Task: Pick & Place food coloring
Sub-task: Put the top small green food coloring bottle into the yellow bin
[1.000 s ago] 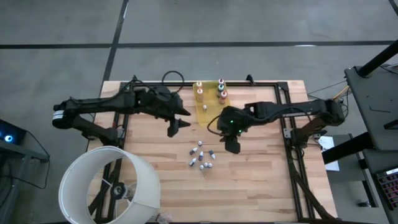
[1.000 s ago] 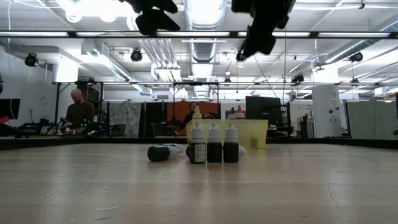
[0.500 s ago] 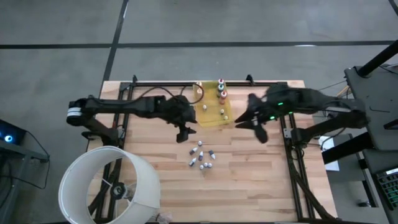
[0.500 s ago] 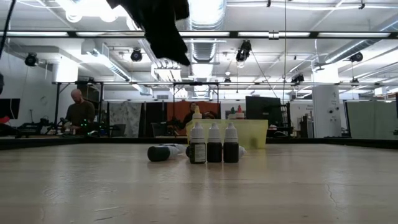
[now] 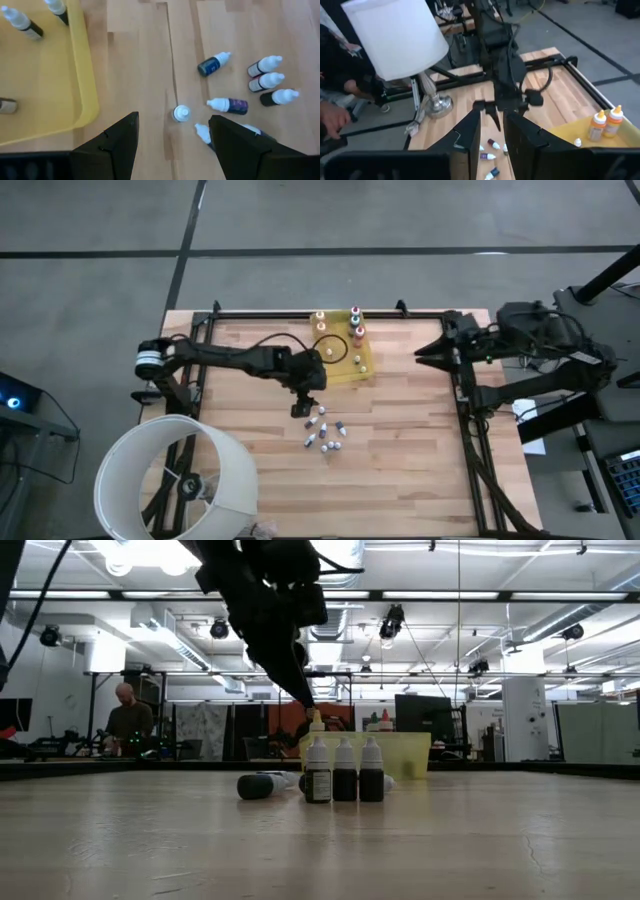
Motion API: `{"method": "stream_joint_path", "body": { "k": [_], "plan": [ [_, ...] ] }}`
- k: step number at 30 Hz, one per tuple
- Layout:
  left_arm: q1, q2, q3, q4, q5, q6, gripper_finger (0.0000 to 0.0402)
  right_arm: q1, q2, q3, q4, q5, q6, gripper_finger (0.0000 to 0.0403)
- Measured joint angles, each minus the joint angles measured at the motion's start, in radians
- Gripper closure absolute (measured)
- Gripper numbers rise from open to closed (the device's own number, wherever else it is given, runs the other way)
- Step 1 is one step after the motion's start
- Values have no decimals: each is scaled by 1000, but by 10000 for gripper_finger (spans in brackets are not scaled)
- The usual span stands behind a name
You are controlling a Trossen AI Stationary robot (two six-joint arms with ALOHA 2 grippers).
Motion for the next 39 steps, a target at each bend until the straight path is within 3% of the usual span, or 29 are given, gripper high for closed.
{"method": "stream_joint_path", "body": {
  "k": [12,39],
  "plan": [
    [-40,140,78,-4,-21,-8,189,0,-24,-1,-53,25,-31,329],
    [-46,225,74,1,-39,-51,189,0,12,-14,-61,75,-79,338]
  ]
}}
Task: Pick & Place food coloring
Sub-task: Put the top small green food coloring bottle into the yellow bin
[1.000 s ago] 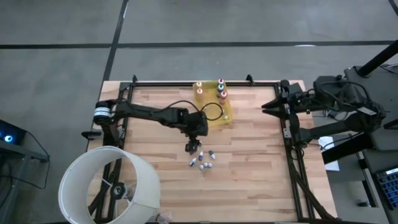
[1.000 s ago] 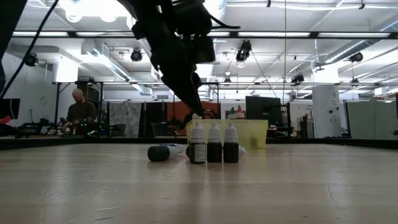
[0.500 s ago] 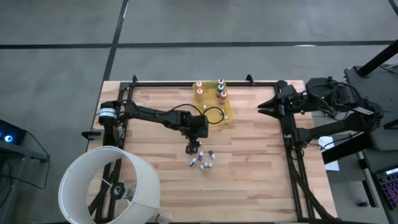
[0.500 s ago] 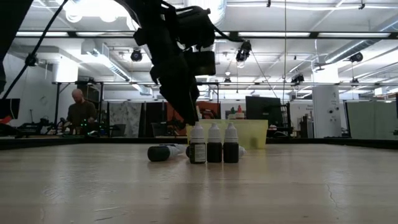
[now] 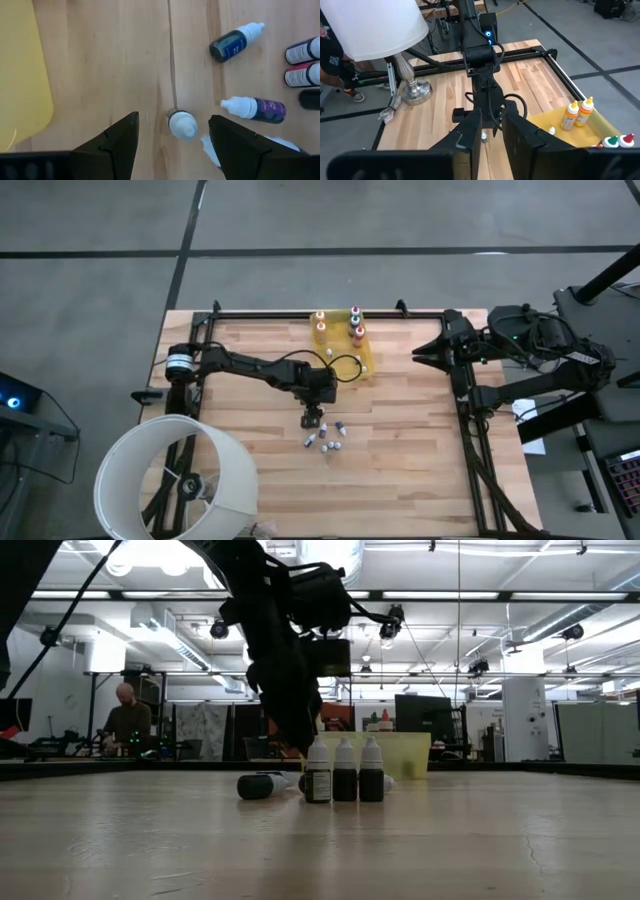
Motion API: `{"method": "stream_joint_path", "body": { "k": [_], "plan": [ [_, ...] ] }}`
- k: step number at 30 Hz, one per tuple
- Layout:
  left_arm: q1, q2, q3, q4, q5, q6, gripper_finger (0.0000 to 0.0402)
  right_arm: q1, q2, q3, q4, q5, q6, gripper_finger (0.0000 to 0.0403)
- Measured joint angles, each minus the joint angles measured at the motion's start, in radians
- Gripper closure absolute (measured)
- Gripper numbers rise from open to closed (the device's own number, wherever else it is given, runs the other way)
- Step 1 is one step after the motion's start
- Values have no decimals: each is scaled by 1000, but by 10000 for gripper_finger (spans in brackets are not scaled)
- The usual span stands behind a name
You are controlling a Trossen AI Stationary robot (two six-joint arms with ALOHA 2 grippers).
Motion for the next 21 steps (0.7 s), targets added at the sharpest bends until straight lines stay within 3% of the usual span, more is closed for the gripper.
{"method": "stream_joint_path", "body": {
  "k": [21],
  "plan": [
    [0,0,-3,0,1,-31,252,0,2,0,0,0,4,339]
  ]
}}
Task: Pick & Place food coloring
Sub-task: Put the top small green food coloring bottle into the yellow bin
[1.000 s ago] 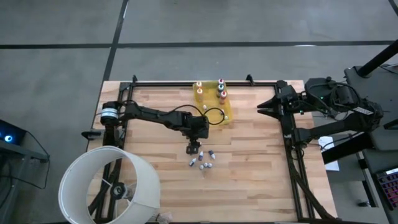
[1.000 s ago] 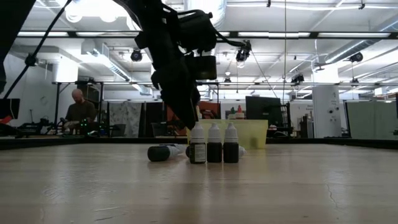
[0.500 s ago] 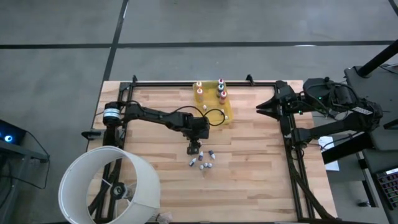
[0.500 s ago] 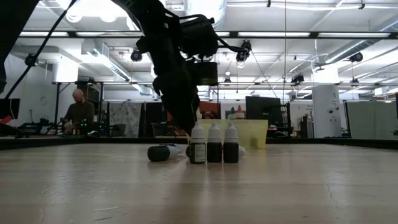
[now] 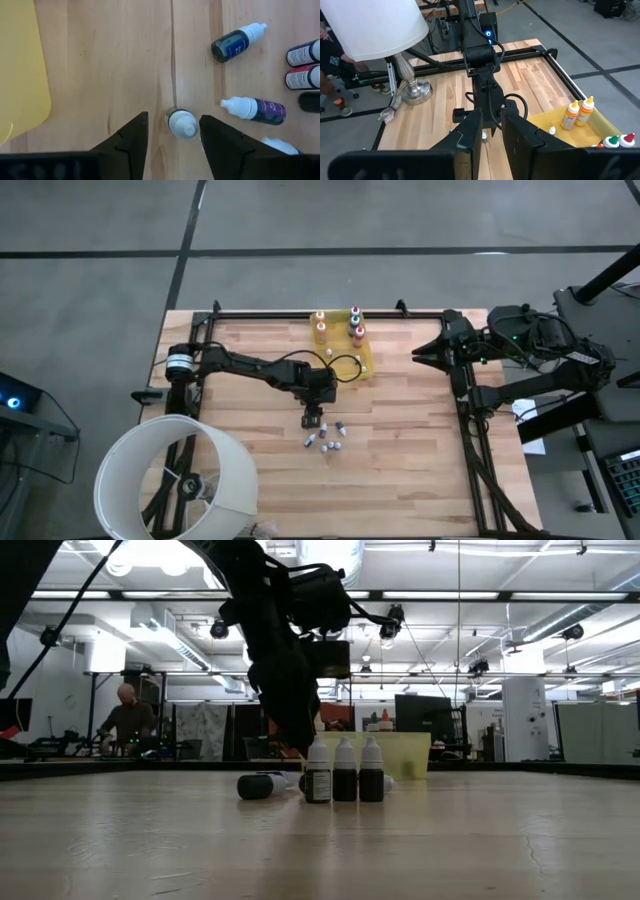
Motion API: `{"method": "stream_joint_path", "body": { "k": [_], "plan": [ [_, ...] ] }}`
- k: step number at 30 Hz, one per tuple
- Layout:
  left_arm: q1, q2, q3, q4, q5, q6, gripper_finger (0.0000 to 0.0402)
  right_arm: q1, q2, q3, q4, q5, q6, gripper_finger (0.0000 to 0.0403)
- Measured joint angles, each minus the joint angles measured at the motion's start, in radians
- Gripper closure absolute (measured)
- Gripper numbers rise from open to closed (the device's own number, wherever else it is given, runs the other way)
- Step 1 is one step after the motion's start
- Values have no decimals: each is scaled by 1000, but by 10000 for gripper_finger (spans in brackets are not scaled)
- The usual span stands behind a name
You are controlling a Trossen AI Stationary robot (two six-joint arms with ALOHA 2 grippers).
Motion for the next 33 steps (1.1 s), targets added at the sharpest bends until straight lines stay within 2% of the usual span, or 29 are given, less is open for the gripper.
{"method": "stream_joint_path", "body": {
  "k": [20,27,33],
  "plan": [
    [2,0,21,4,1,-42,358,0,0,0,0,0,0,342],
    [18,-1,146,-113,-5,-41,357,0,9,0,1,0,0,343],
    [58,-1,300,-279,-92,-37,357,0,17,0,1,0,0,344]
  ]
}}
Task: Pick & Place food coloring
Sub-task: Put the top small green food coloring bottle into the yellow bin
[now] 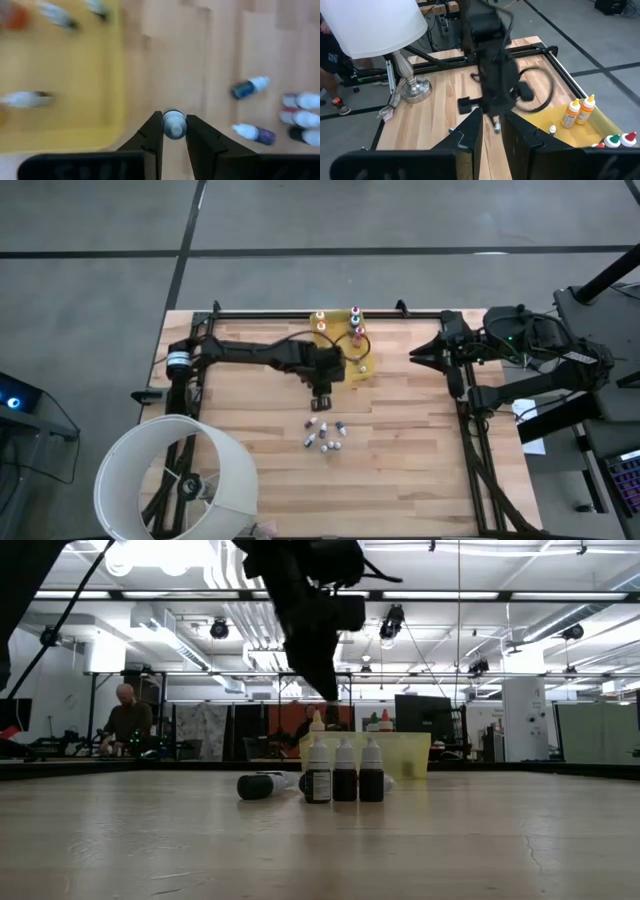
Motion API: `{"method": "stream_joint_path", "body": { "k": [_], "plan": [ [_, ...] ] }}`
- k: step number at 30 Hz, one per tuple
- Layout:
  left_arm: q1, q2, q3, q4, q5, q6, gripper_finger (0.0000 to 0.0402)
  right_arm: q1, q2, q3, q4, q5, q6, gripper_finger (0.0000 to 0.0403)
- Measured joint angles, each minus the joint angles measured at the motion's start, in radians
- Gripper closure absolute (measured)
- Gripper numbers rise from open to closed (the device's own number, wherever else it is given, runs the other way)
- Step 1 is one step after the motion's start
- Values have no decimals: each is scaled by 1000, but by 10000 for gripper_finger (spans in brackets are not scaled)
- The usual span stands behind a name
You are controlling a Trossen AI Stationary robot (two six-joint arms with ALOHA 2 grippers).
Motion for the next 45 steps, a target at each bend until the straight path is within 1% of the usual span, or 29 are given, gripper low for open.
{"method": "stream_joint_path", "body": {
  "k": [2,6,13,18,23,26,32,39,45],
  "plan": [
    [21,0,40,-17,-19,3,357,0,4,0,0,0,0,344],
    [75,-1,91,-18,-21,19,358,0,9,0,0,0,0,343],
    [199,-2,89,-26,-22,9,358,0,11,0,0,0,0,344],
    [258,3,84,-24,-19,14,358,0,11,0,-1,0,0,344],
    [268,4,63,-16,-13,32,358,0,11,-2,-1,0,-4,344],
    [266,4,36,19,-14,40,358,0,11,-7,-1,0,-3,344],
    [273,5,-10,70,-21,15,358,0,11,-20,-1,0,-2,344],
    [286,35,-9,86,-20,20,358,0,11,-30,0,0,0,344],
    [305,82,40,62,-12,17,358,0,13,-31,2,0,0,344]
  ]
}}
